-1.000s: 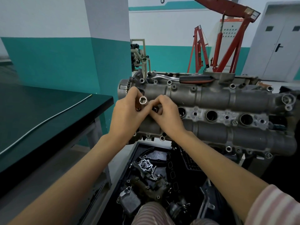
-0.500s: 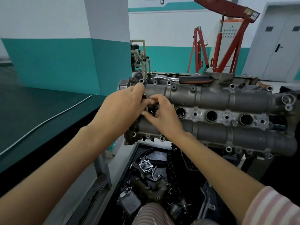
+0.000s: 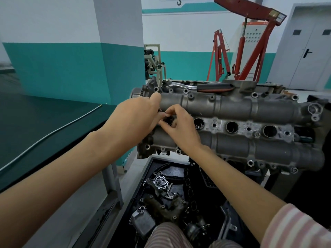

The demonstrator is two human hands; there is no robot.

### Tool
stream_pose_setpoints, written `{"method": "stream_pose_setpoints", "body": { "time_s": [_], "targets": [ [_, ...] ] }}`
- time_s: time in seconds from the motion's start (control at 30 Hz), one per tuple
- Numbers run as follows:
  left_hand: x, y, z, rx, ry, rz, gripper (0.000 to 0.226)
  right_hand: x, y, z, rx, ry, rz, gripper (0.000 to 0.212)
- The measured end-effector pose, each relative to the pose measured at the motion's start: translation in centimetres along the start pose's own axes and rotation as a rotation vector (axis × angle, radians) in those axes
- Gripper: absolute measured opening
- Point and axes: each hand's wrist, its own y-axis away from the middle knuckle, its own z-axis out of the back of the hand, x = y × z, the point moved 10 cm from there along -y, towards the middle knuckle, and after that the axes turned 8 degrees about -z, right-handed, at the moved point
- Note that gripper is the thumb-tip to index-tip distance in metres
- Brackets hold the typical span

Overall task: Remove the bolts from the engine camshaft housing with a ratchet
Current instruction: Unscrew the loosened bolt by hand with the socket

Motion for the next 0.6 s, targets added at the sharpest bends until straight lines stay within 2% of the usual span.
{"method": "stream_pose_setpoints", "body": {
  "time_s": [0.07,0.13,0.23,0.33,0.4,0.47,0.53,0.6],
  "targets": [
    [0.5,-0.4,0.0,0.049,-0.181,0.070,0.043,0.1,0.1,0.1,-0.006,-0.016,0.000,0.027],
    [0.5,-0.4,0.4,0.030,-0.270,0.072,0.052,0.0,0.1,0.2,-0.013,-0.023,-0.008,0.027],
    [-0.2,0.3,0.6,-0.026,-0.163,-0.024,0.039,0.1,0.1,0.3,-0.018,-0.008,0.007,0.020],
    [-0.8,0.5,0.0,0.013,-0.006,-0.085,0.025,0.2,0.1,0.4,-0.031,-0.007,0.025,0.022],
    [-0.3,0.1,0.0,0.024,-0.026,-0.020,0.028,0.3,0.2,0.5,-0.039,-0.005,0.024,0.023],
    [0.2,-0.3,0.3,0.023,-0.127,0.055,0.044,0.3,0.2,0.5,-0.041,-0.005,0.019,0.024],
    [0.1,-0.4,0.7,-0.003,-0.226,0.057,0.055,0.2,0.2,0.5,-0.039,0.000,0.014,0.024],
    [-0.2,-0.1,0.4,-0.004,-0.228,0.011,0.053,0.1,0.2,0.5,-0.034,0.007,0.003,0.021]
  ]
}}
